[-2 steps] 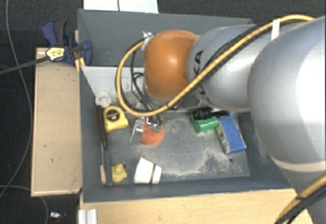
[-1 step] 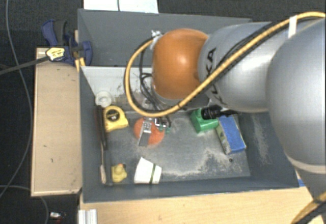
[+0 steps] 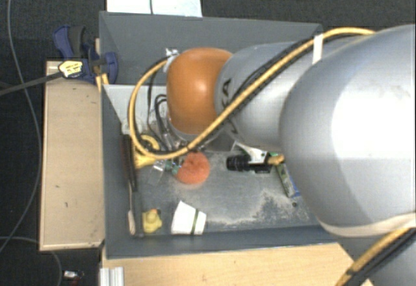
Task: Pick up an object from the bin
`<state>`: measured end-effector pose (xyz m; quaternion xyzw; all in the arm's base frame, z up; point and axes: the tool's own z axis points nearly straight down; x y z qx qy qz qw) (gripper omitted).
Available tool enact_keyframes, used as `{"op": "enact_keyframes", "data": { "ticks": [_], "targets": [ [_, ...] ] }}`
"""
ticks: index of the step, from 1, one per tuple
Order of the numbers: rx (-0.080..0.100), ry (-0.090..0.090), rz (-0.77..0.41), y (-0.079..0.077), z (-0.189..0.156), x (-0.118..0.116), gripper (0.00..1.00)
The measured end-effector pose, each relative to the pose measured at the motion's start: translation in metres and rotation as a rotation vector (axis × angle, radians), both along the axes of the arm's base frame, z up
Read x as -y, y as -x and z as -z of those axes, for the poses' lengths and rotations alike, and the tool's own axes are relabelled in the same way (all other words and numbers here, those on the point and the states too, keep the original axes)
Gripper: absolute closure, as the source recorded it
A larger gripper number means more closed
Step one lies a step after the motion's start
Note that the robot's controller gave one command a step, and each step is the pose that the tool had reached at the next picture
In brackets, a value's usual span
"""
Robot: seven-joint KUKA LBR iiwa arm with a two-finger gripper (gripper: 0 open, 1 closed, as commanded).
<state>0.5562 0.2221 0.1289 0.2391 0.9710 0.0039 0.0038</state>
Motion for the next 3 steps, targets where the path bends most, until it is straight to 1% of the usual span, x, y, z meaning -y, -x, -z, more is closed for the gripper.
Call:
{"op": "enact_keyframes", "data": {
  "ticks": [1,2,3],
  "targets": [
    [-0.002,-0.001,0.034,0.000,0.010,0.034,0.00],
    [0.001,0.005,-0.096,-0.001,-0.002,0.056,0.00],
    [-0.004,0.004,-0.092,-0.002,-0.065,0.048,0.00]
  ]
}}
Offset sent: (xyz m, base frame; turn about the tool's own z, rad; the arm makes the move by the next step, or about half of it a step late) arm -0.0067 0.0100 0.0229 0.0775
